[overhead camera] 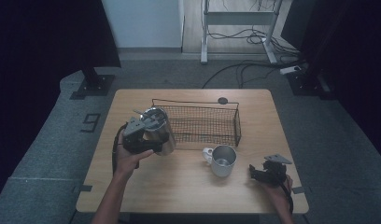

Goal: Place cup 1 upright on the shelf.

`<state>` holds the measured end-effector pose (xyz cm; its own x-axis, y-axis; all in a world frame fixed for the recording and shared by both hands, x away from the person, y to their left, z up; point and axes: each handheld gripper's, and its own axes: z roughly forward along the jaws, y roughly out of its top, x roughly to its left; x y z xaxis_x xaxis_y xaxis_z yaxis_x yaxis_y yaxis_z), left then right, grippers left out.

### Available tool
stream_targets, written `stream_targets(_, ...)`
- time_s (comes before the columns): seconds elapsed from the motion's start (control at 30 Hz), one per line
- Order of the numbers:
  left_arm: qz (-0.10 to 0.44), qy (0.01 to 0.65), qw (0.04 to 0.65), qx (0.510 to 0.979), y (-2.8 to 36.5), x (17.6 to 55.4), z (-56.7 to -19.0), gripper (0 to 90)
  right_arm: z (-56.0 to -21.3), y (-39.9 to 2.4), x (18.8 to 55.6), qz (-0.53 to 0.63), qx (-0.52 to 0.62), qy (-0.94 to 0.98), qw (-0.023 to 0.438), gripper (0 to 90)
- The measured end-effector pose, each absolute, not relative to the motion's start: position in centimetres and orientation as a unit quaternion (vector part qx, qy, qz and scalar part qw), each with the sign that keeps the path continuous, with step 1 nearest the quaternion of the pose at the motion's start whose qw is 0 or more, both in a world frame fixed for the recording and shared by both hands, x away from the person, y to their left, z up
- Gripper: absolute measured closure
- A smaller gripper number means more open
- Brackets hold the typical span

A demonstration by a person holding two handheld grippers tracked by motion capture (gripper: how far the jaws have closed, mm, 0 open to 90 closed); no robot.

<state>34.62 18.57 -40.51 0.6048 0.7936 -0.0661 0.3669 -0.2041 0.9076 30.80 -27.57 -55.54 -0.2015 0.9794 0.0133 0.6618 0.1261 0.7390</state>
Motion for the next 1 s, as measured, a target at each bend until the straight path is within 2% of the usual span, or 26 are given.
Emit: stream_targets(1.0,0.224,0.383,0.5,0.743,17.8,36.2,-39.2,4.2,-55.5,-27.6,30.8,0.317,0.581,0.707,0.251,13.5)
